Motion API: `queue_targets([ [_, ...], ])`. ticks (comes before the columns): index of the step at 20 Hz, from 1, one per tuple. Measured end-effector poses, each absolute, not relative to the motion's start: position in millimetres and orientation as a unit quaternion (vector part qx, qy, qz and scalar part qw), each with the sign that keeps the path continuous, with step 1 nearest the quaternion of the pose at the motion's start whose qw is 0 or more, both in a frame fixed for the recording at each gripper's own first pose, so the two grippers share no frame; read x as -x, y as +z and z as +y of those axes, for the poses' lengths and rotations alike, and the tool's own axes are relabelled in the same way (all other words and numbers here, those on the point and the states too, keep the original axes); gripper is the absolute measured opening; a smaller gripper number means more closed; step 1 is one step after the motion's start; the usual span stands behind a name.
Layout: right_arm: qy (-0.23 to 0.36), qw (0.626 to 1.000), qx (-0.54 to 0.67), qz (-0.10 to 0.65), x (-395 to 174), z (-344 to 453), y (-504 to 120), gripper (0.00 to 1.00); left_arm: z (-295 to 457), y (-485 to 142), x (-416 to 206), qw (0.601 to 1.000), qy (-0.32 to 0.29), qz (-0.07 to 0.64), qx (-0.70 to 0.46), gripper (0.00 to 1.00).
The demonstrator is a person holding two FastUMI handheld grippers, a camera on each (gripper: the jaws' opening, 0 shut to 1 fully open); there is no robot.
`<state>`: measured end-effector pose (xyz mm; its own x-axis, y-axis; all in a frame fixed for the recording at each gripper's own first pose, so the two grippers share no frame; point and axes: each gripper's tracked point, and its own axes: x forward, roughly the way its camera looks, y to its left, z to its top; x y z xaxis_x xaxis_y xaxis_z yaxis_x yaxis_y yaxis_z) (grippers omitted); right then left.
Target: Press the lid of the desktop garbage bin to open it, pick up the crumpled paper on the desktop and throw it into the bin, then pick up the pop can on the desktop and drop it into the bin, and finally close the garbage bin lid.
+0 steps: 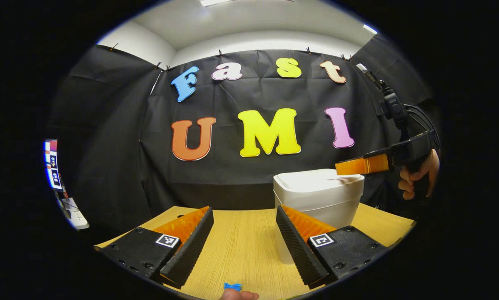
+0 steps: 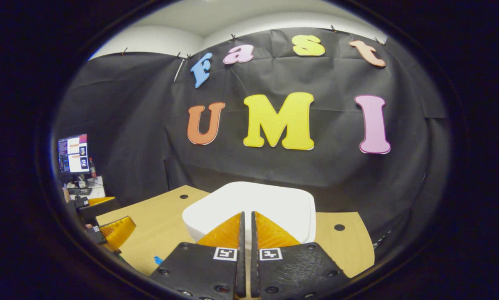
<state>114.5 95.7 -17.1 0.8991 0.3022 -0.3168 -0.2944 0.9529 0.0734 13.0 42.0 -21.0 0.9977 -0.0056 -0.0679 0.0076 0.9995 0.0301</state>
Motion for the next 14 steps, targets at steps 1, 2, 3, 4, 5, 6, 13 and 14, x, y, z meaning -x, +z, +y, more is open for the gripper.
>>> queue_targets([
  [1, 0.154, 0.973, -0.014, 0.171, -117.4, 94.7, -23.0, 0.00, 43.9, -24.4, -12.1, 0.999, -0.004, 0.038, -0.016, 0.97],
  [2, 0.151, 0.972, -0.014, 0.179, -119.4, 92.0, -28.1, 0.00, 46.0, -26.1, -10.0, 0.999, -0.002, 0.041, -0.018, 0.98],
  [3, 0.155, 0.971, -0.019, 0.180, -120.5, 92.6, -30.0, 0.00, 49.2, -27.3, -8.1, 0.999, 0.001, 0.042, -0.019, 0.97],
  [4, 0.159, 0.969, -0.020, 0.187, -120.9, 94.3, -32.5, 0.00, 53.3, -27.7, -6.9, 0.999, 0.004, 0.042, -0.017, 0.98],
  [5, 0.168, 0.967, -0.013, 0.193, -118.5, 92.6, -36.1, 0.00, 56.1, -27.2, -6.1, 0.999, 0.008, 0.040, -0.013, 0.98],
  [6, 0.172, 0.966, -0.009, 0.193, -116.9, 93.4, -41.7, 0.03, 58.6, -28.3, -5.8, 0.999, 0.012, 0.039, -0.008, 0.98],
  [13, 0.133, 0.982, 0.070, 0.118, -115.5, 94.2, -17.1, 0.03, 47.4, -41.1, -6.4, 0.999, -0.008, 0.049, -0.008, 0.98],
  [14, 0.142, 0.981, 0.060, 0.114, -113.7, 101.0, -18.5, 0.01, 44.3, -42.4, -5.9, 0.998, -0.016, 0.053, -0.009, 0.97],
])
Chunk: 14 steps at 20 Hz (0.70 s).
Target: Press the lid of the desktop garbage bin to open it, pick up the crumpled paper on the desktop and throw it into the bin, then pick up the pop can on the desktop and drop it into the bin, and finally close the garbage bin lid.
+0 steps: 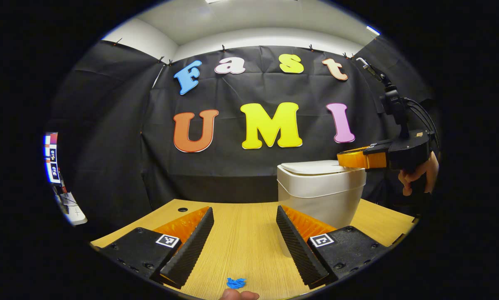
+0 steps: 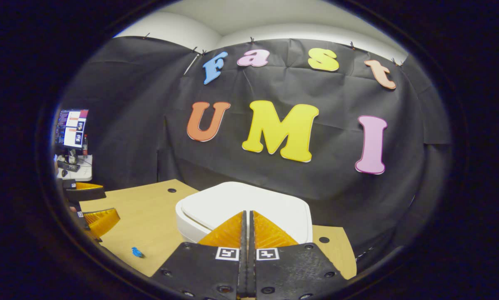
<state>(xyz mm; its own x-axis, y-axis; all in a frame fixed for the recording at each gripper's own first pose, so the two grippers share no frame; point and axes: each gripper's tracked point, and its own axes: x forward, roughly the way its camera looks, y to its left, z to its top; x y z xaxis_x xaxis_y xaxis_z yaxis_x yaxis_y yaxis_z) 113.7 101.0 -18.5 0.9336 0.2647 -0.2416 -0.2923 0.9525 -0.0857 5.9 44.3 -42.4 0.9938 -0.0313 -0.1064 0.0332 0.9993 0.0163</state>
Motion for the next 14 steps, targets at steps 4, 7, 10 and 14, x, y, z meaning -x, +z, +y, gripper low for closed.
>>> queue_targets([
  [4, 0.138, 0.988, 0.026, 0.067, -102.7, 92.0, 14.2, 0.94, 41.8, -41.0, -3.8, 0.998, -0.025, 0.051, -0.008, 0.98],
  [7, 0.115, 0.993, 0.036, 0.018, -98.7, 80.4, 37.7, 0.95, 42.6, -47.6, -2.7, 0.998, -0.021, 0.057, 0.007, 0.98],
  [10, 0.112, 0.993, 0.017, 0.013, -83.1, 77.9, 31.6, 0.95, 46.7, -56.5, 4.4, 0.998, -0.016, 0.065, 0.004, 0.98],
  [14, 0.091, 0.996, 0.004, -0.010, -53.8, 63.6, 22.1, 0.95, 56.9, -64.8, 16.3, 0.997, -0.002, 0.070, 0.011, 0.98],
])
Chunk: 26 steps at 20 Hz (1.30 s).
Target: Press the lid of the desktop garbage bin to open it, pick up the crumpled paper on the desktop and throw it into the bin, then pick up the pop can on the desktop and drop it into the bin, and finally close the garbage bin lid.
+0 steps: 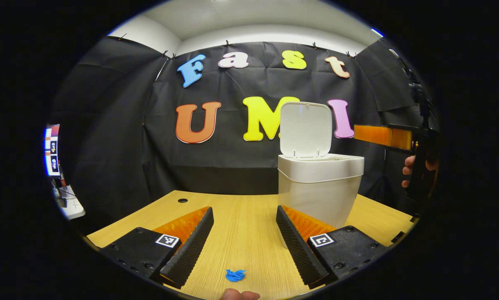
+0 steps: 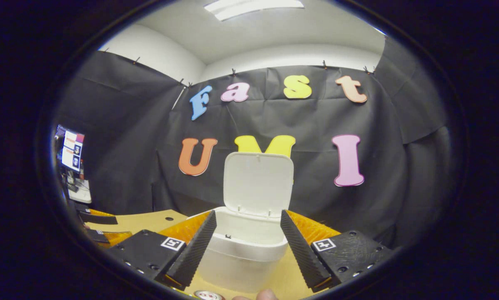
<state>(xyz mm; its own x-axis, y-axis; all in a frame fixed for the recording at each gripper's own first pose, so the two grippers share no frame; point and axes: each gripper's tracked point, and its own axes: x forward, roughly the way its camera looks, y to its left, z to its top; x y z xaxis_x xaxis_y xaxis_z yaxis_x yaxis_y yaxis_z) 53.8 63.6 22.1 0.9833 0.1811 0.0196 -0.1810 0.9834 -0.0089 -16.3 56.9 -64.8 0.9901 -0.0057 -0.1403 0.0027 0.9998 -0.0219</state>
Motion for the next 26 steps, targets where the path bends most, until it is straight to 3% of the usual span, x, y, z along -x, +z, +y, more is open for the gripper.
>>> queue_targets([
  [13, 0.063, 0.997, -0.015, 0.047, -22.4, 24.8, -67.8, 0.95, 68.1, -152.3, 57.2, 0.985, -0.001, 0.171, 0.034, 0.98],
  [17, 0.095, 0.992, -0.013, 0.079, -7.2, 34.0, -97.6, 0.93, 63.1, -201.9, 58.4, 0.973, -0.003, 0.229, 0.034, 0.98],
  [26, 0.099, 0.989, 0.008, 0.108, 13.8, 23.7, -137.2, 0.95, 65.8, -265.6, 53.2, 0.945, -0.011, 0.321, 0.062, 0.96],
])
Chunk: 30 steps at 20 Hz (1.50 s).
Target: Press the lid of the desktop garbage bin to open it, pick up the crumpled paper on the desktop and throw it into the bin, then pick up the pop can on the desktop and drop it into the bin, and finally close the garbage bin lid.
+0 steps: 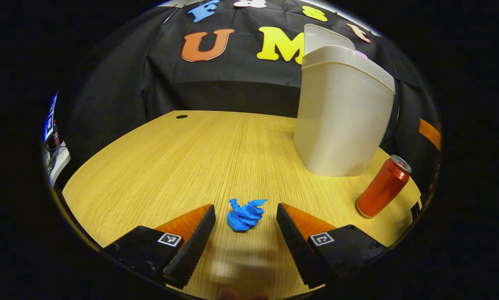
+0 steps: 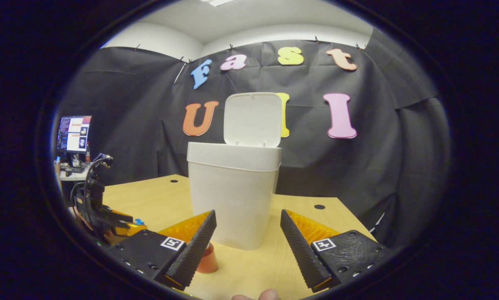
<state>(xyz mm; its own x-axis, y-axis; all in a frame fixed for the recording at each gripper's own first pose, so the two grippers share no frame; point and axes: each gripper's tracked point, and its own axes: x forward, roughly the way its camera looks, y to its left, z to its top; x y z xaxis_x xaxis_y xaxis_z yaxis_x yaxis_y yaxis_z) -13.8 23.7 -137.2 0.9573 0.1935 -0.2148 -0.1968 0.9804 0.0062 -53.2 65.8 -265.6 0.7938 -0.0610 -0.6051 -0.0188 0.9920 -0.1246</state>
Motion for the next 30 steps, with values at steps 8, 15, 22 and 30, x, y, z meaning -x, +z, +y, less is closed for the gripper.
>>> queue_targets([
  [8, 0.100, 0.986, -0.015, 0.131, 20.4, 22.9, -151.8, 0.95, 67.9, -275.3, 52.0, 0.934, -0.008, 0.354, 0.052, 0.72],
  [15, 0.109, 0.986, -0.018, 0.126, 27.7, 27.0, -149.6, 0.95, 75.1, -277.3, 44.1, 0.931, 0.010, 0.363, 0.029, 0.45],
  [22, 0.116, 0.985, -0.031, 0.125, 31.8, 34.0, -147.6, 0.95, 60.9, -261.2, 49.3, 0.938, -0.014, 0.341, 0.052, 0.27],
  [30, 0.131, 0.981, -0.014, 0.142, 49.0, 67.8, -159.7, 0.95, 63.2, -199.0, 37.1, 0.966, -0.006, 0.256, 0.030, 0.27],
])
